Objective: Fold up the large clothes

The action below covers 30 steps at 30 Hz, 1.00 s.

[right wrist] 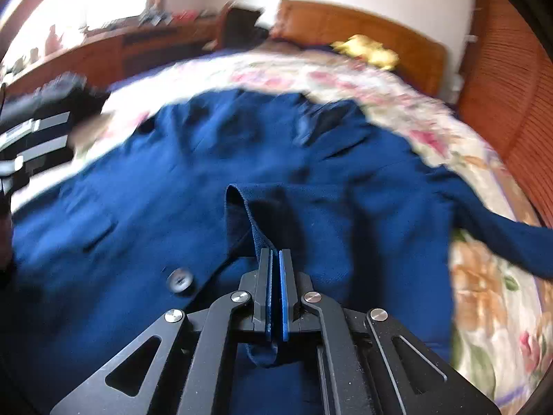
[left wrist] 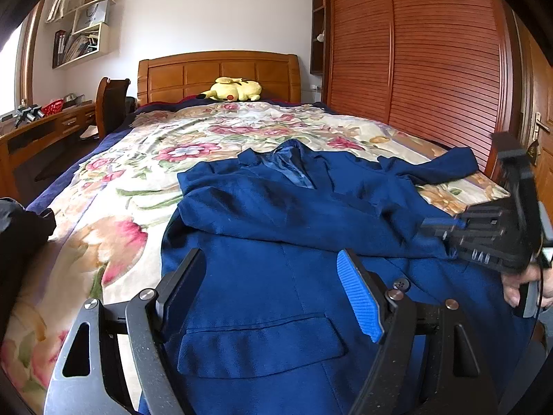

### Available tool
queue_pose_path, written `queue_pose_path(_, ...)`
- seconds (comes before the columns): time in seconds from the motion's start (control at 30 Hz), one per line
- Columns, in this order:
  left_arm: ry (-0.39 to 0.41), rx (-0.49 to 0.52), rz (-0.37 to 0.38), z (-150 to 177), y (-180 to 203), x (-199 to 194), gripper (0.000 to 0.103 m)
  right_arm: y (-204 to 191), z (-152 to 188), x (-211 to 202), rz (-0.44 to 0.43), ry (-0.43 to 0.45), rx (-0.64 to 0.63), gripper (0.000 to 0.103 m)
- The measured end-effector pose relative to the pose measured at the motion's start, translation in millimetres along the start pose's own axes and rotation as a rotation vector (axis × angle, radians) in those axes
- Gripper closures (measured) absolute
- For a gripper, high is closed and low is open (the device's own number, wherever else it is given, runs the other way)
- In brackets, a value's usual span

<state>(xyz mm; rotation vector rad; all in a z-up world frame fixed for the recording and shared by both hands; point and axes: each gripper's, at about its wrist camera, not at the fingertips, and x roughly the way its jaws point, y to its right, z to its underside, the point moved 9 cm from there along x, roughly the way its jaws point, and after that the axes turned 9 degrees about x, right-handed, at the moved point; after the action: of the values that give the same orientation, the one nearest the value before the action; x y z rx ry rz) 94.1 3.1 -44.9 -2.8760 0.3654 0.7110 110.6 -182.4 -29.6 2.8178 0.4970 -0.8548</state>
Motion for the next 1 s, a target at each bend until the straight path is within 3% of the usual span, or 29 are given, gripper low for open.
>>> queue_pose_path(0.17, 0.008, -0.001, 0.024, -3.5, 6.9, -2.6, 0.024, 40.7, -1.4, -31.0, 0.091, 0.090, 0.114, 0.101)
queue_pose_path(0.47, 0.023, 0.017, 0.081, -13.0, 30.5, -6.3, 0.024, 79.0, 30.4, -54.2, 0.175, 0.046, 0.221, 0.101)
queue_pose_path(0.63, 0.020, 0.033, 0.098, -14.0, 41.4, -3.3, 0.024, 87.1, 31.8, -72.4, 0.231, 0.052, 0.214, 0.099)
queue_pose_path(0.83, 0.056, 0.078, 0.080, -22.7, 50.3, -0.7, 0.024, 103.0, 34.3, -90.5, 0.245, 0.099, 0.235, 0.089)
queue_pose_path(0.97, 0.043, 0.120, 0.058, -28.8, 55.6, 9.3, 0.024, 123.7, 35.0, -87.7, 0.267, 0.128, 0.253, 0.076)
queue_pose_path(1.0, 0.031, 0.113, 0.072, -30.8, 57.3, 14.4, 0.024, 129.9, 34.8, -86.3, 0.270, 0.129, 0.259, 0.069)
